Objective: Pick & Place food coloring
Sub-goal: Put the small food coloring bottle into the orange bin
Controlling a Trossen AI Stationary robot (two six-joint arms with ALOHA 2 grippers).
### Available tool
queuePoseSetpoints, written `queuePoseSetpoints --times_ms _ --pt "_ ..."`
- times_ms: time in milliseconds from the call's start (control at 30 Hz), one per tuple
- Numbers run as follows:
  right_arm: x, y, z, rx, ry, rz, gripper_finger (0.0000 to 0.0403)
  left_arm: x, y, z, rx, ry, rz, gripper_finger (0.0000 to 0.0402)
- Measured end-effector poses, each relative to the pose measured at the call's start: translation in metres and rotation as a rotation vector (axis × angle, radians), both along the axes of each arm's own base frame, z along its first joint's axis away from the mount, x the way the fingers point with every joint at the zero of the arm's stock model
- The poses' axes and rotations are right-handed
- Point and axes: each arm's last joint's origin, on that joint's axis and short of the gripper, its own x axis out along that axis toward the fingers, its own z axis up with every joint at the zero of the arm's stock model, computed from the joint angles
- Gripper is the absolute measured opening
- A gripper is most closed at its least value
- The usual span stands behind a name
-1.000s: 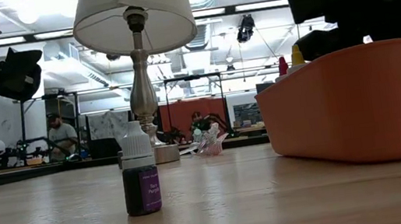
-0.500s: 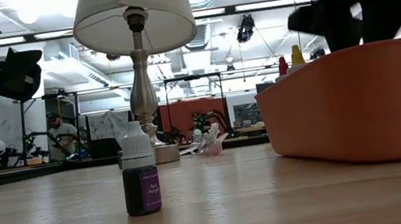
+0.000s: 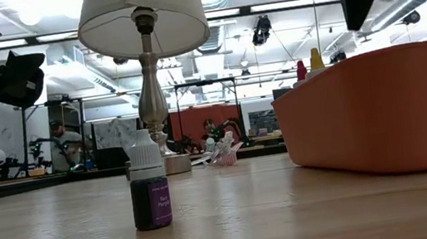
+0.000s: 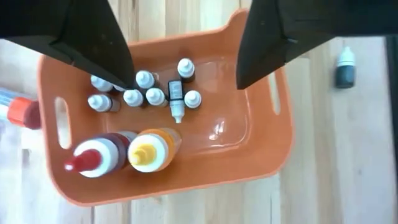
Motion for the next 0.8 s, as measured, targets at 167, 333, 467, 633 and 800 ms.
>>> queuePoseSetpoints --times_ms 167,333,467,633,800 --pt "-0.003 0.003 0.021 0.019 -0.020 0.008 0.0315 0.000 0.000 0.000 0.000 0.000 0.000 0.0259" --pt "0.002 0.011 0.043 0.022 -0.092 0.111 0.0345 0.000 0.000 0.000 0.000 0.000 0.000 0.0259" --pt "0.011 0.015 0.057 0.021 -0.138 0.158 0.0358 0.000 0.000 0.000 0.000 0.000 0.000 0.0259" --pt "0.029 0.023 0.066 0.008 -0.163 0.208 0.0361 0.000 0.000 0.000 0.000 0.000 0.000 0.0259" --pt "0.047 0.032 0.069 -0.007 -0.167 0.252 0.0361 0.000 0.000 0.000 0.000 0.000 0.000 0.0258"
